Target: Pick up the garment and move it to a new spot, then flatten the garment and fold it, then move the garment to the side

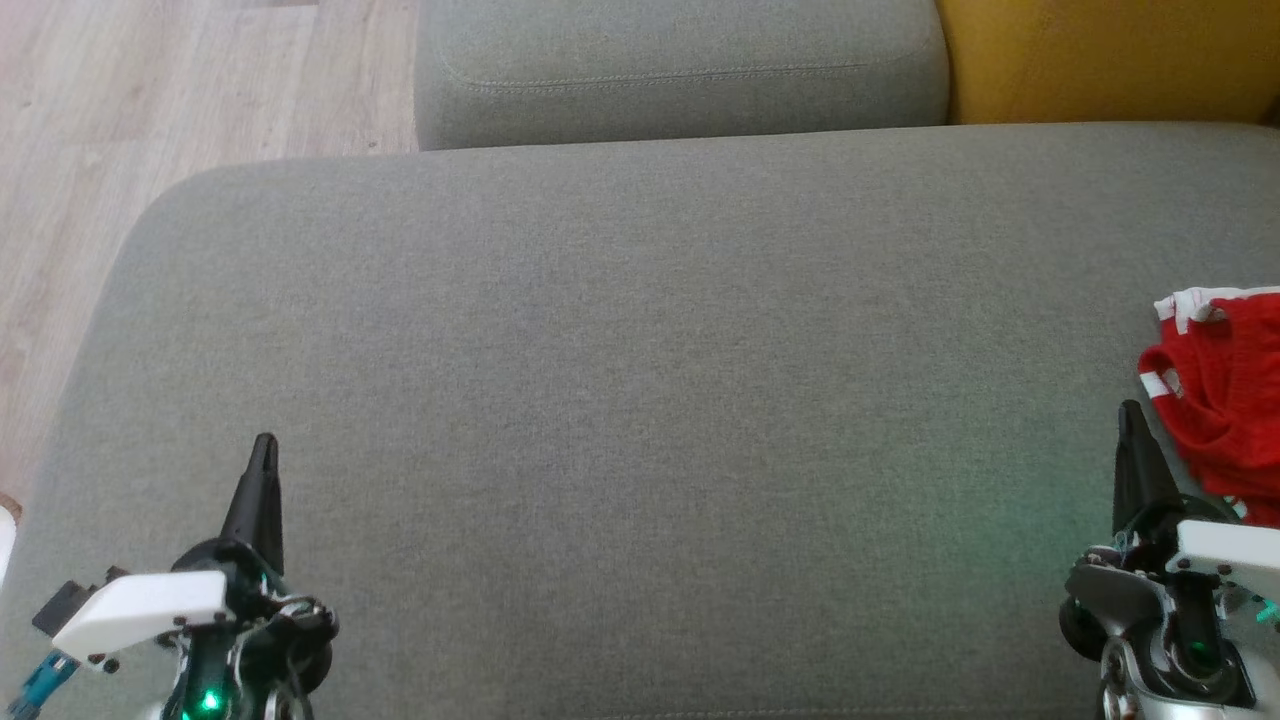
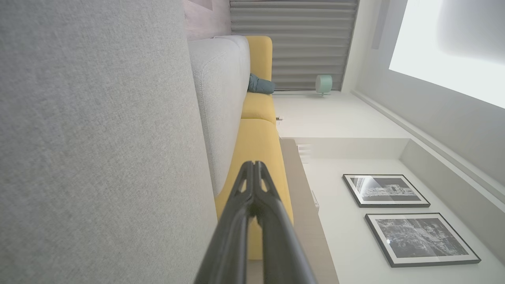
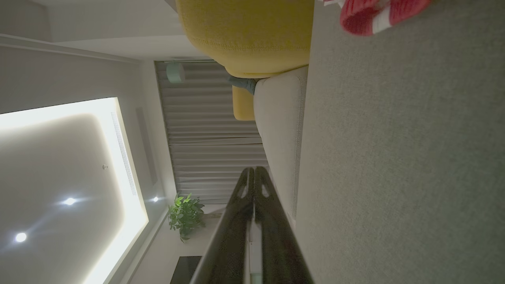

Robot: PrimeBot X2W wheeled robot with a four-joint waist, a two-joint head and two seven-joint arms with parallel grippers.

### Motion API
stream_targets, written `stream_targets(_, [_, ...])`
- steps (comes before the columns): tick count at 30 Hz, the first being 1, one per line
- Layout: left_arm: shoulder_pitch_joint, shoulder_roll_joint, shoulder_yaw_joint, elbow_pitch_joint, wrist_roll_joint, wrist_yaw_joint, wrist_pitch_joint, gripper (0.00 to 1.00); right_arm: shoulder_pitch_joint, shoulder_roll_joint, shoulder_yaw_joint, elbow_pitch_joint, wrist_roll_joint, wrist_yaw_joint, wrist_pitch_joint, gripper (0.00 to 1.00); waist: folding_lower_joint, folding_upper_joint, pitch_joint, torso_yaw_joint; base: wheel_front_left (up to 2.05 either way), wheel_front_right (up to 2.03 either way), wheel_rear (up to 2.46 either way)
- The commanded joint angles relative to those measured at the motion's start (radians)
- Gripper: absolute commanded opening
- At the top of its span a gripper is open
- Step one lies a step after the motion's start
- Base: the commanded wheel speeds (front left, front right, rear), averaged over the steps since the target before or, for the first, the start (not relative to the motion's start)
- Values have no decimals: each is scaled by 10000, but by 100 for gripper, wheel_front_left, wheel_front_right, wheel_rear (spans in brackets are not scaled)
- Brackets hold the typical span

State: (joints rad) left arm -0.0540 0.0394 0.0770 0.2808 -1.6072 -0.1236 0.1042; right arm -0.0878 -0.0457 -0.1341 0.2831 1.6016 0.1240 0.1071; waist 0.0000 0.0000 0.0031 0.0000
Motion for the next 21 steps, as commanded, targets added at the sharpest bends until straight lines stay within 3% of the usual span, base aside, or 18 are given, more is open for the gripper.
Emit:
stream_targets(1, [-539, 130, 348, -356, -31, -71, 74, 0, -202, -45, 204, -383, 70, 67, 61, 0, 0, 0, 0, 0, 0, 0, 0])
stream_targets(21, [-539, 124, 356, -356, -24, -71, 81, 0, -202, -45, 204, -383, 71, 67, 61, 0, 0, 0, 0, 0, 0, 0, 0])
